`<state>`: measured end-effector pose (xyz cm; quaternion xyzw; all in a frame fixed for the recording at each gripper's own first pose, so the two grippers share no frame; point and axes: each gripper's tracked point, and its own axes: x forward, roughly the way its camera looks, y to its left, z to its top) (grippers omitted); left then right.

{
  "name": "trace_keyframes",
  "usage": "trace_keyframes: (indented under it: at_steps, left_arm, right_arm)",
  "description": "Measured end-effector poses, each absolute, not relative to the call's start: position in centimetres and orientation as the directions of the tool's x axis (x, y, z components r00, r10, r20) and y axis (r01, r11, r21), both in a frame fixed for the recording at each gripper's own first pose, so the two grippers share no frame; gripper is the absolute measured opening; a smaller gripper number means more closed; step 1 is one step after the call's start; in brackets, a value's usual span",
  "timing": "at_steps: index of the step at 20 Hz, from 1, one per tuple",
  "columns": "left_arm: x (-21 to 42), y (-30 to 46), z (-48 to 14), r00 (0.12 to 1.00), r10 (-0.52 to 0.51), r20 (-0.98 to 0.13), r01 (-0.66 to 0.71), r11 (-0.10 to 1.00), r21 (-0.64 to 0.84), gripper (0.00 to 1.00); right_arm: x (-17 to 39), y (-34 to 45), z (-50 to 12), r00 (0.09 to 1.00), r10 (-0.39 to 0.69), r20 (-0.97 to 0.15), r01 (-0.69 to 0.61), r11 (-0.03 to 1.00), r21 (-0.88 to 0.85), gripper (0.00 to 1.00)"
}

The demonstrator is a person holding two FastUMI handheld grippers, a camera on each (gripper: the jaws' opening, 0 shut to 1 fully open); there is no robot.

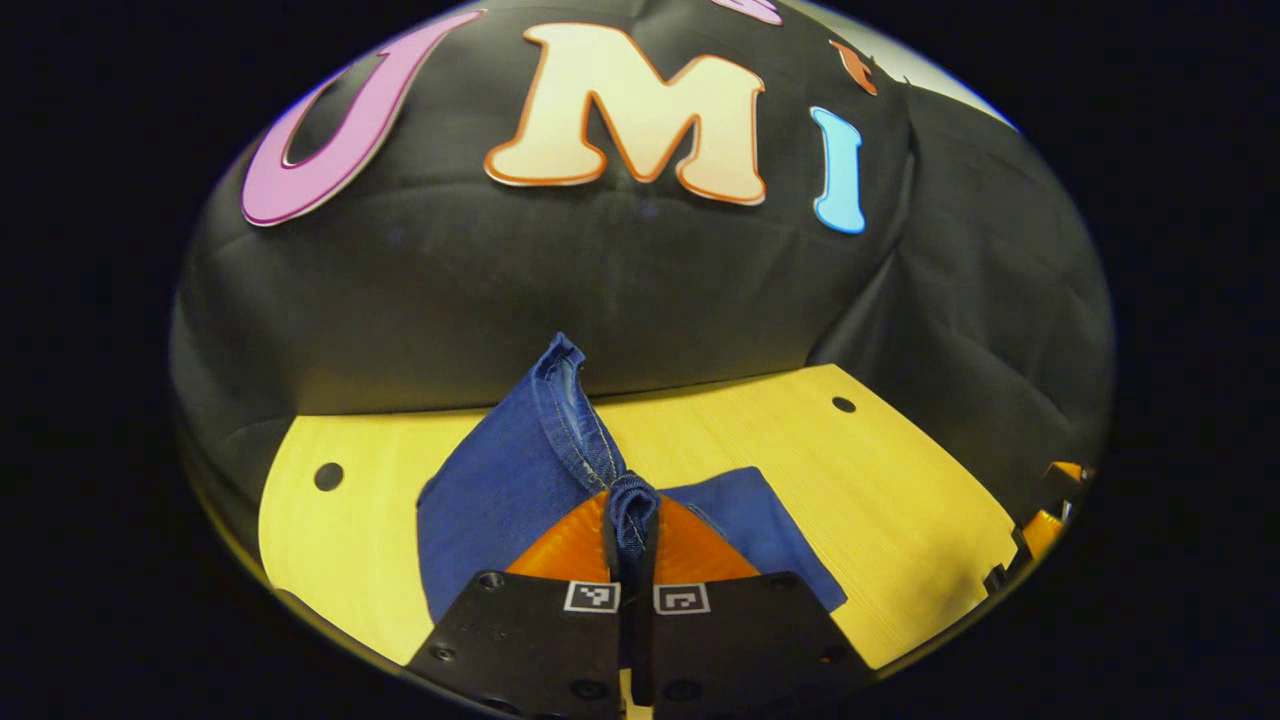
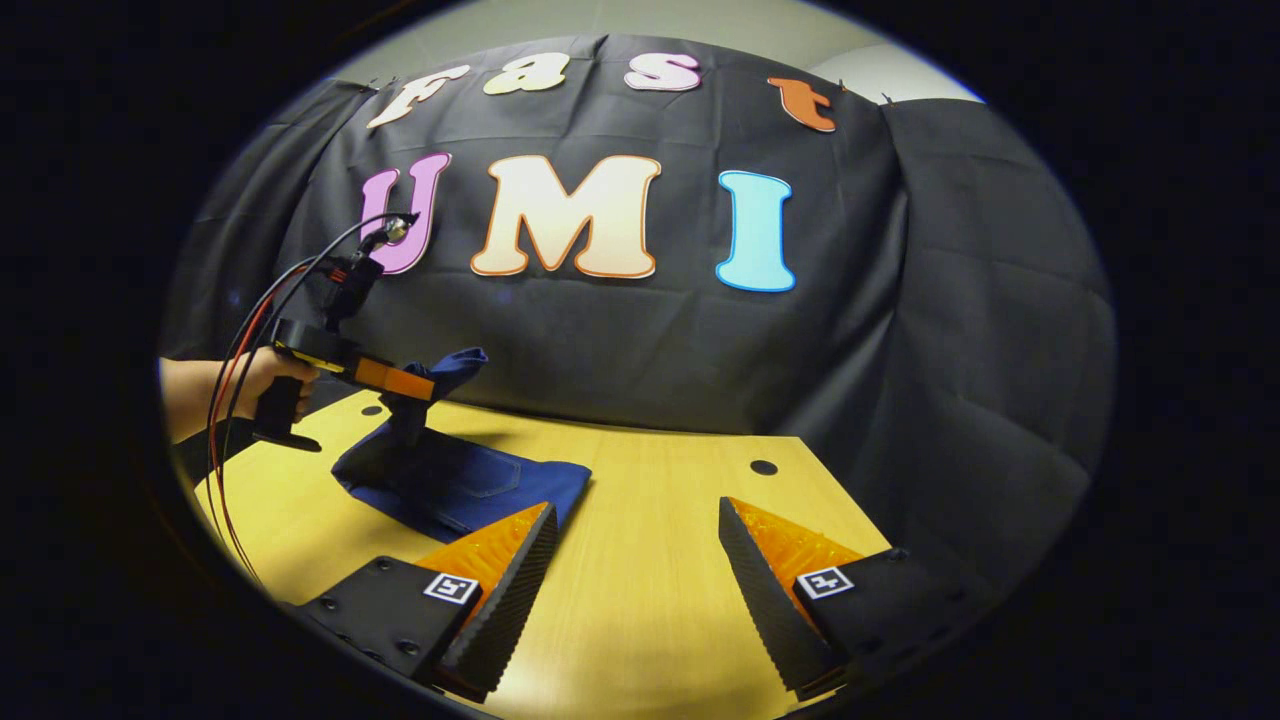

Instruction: Grasp the waist and the cuffs of the jeans and fold them to make the two legs overlap; first hold the waist and fold one-third of the jeans toward the cuffs, then hold the cuffs and fold the remaining one-third in the same direction to finish folding.

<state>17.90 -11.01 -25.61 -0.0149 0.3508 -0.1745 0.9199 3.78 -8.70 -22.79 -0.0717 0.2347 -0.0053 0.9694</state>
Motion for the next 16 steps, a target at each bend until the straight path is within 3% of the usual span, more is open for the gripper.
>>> trace_keyframes:
  at_steps: [4,6,11,16]
  left_arm:
    - [17.5,-12.5,-29.6,0.696,-0.24,-0.677,0.262,0.962,-0.072,0.0]
    - [16.6,-13.9,-30.3,0.7,-0.252,-0.668,0.247,0.963,-0.104,0.04]
    - [14.3,-14.0,-24.6,0.808,-0.217,-0.547,0.191,0.976,-0.104,0.95]
    - [9.0,-9.8,-12.4,0.936,-0.155,-0.316,0.152,0.988,-0.032,0.95]
  right_arm:
    - [3.3,-10.8,-22.7,0.888,-0.034,-0.458,-0.036,0.989,-0.145,0.99]
    - [3.4,-10.9,-22.6,0.891,-0.004,-0.455,-0.068,0.988,-0.141,0.99]
    - [5.1,-8.2,-20.6,0.911,0.103,-0.399,-0.147,0.986,-0.079,0.99]
    - [6.0,-2.5,-14.2,0.959,0.15,-0.239,-0.147,0.989,0.027,0.99]
